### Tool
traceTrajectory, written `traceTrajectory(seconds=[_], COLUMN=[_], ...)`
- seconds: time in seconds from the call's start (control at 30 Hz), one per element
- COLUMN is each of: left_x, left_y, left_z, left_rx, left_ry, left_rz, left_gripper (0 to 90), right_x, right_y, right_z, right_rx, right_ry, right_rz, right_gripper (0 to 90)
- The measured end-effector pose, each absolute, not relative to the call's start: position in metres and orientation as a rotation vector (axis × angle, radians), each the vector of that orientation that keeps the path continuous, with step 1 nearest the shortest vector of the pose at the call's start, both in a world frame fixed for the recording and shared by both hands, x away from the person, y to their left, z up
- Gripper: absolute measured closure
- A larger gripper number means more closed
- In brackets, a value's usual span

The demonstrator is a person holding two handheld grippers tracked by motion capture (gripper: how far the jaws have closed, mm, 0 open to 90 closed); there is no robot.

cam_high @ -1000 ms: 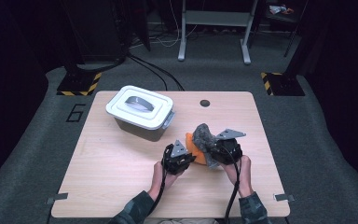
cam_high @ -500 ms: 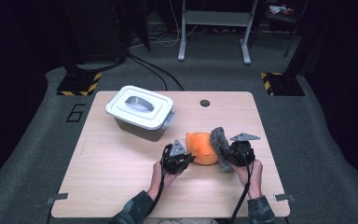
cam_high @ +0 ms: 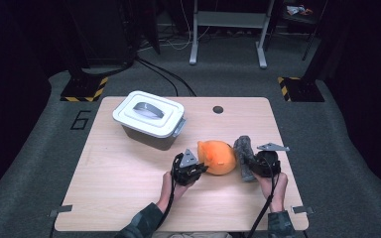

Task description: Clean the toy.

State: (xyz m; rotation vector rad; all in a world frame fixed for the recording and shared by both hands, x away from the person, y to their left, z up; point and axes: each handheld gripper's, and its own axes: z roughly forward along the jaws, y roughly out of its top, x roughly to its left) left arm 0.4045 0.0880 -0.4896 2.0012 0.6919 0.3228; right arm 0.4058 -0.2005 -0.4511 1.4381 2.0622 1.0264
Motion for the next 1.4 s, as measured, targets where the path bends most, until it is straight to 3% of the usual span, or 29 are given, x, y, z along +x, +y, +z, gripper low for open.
traceTrajectory(seconds=[0.17,0.27,0.53,1.1,1.4], left_x=[0.405,0.404,0.405,0.407,0.41], left_y=[0.088,0.085,0.085,0.088,0.096], left_z=[-0.487,-0.484,-0.486,-0.492,-0.496], left_rx=[2.004,2.013,1.997,1.988,1.98], left_ry=[0.693,0.666,0.682,0.697,0.731], left_rz=[0.31,0.326,0.323,0.3,0.274], left_gripper=[83.4,83.4,83.7,83.8,83.8], right_x=[0.393,0.388,0.402,0.409,0.429], right_y=[-0.186,-0.157,-0.101,-0.151,-0.182], right_z=[-0.418,-0.399,-0.409,-0.431,-0.477], right_rx=[1.326,1.204,1.101,1.275,1.518], right_ry=[2.059,2.125,2.261,2.165,2.143], right_rz=[1.095,1.134,0.998,1.002,0.939], right_gripper=[72.5,72.3,72.0,71.8,71.7])
